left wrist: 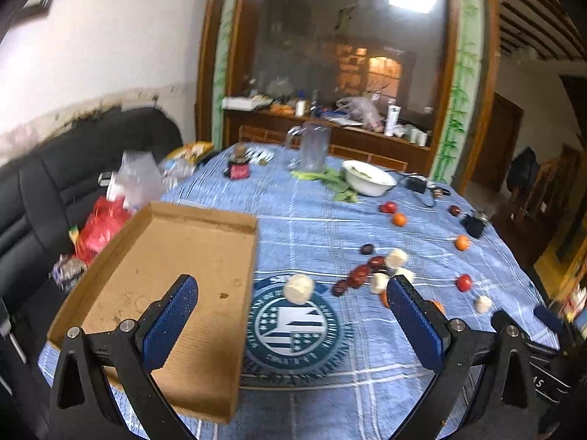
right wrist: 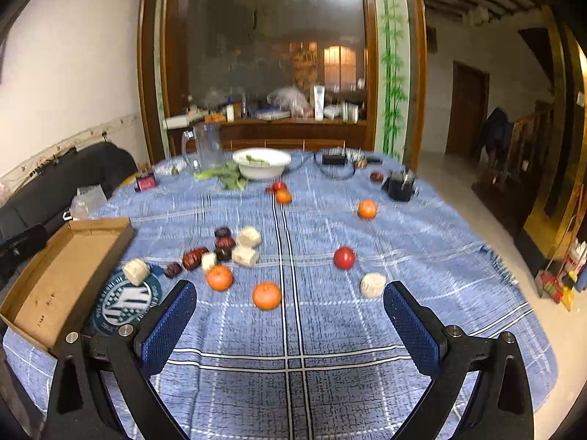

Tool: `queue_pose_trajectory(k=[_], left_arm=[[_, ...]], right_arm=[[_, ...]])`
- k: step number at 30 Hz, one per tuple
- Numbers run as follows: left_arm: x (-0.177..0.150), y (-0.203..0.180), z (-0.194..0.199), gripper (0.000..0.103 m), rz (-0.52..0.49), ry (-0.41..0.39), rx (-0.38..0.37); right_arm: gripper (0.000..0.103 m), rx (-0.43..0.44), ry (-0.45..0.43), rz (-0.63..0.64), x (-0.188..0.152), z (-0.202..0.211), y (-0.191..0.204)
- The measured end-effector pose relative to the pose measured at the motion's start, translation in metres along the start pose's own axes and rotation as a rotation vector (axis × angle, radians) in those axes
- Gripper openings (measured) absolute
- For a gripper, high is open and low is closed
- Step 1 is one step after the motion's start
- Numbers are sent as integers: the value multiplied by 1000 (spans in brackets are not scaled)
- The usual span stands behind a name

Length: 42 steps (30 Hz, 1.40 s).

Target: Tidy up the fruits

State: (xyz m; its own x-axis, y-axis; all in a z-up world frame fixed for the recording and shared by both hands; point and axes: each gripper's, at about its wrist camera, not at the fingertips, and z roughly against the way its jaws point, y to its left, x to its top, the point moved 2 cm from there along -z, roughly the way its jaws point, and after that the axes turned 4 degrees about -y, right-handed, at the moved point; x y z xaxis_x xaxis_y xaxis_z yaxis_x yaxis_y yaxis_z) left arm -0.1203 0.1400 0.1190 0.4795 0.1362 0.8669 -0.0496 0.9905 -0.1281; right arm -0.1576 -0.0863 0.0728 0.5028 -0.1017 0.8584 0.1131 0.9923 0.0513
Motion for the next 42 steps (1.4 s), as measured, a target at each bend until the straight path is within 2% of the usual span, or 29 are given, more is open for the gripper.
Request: queue_pose_trajectory(k=[3,7,10,12,17,20,27,30,32,34,35,37,38,41,42], left_arm=[[-1,20,-26,103,41,54,18],[-5,25,-54,103,34,112,32],[-11,7,-76,102,-6,165,-30],[-16,-8,-86,92,-39,193,-84],[-26,-38,-117,60,-93,303,-211],[-29,-50,-131,59,-121,333,-232],[-32,-62,-163,58,-184,374,-242],[-36,-69,-171,47,-224,383,-255],[-39,-74,-178,33,-253,403,-262],[-43,-76,-183,28,-291,407,-225],[-47,-75,-186,16,-295,425,-220],[-48,-72,-185,14,-288,421,-226],[-48,-71,-184,14,-285,420,-227],[-48,-69,-179,14,-273,415,-228],[-48,-68,-176,14,-264,412,-230]], right_arm=[[103,26,79,-36,-7,-30,-9],[102,73,177,-66,-14,-69,-14],[102,101,217,-67,-14,-89,-15],[101,117,236,-63,-13,-98,-13],[94,166,276,-13,-10,-116,-3],[86,194,316,14,-13,-126,6],[84,208,360,27,-18,-143,12],[84,202,355,42,-18,-145,13],[84,202,353,51,-18,-146,15],[82,196,350,63,-17,-147,17],[77,188,346,74,-17,-147,18],[62,177,336,84,-16,-147,18],[49,178,334,83,-16,-147,17],[35,211,334,62,-15,-145,16],[35,211,335,59,-15,-144,16]])
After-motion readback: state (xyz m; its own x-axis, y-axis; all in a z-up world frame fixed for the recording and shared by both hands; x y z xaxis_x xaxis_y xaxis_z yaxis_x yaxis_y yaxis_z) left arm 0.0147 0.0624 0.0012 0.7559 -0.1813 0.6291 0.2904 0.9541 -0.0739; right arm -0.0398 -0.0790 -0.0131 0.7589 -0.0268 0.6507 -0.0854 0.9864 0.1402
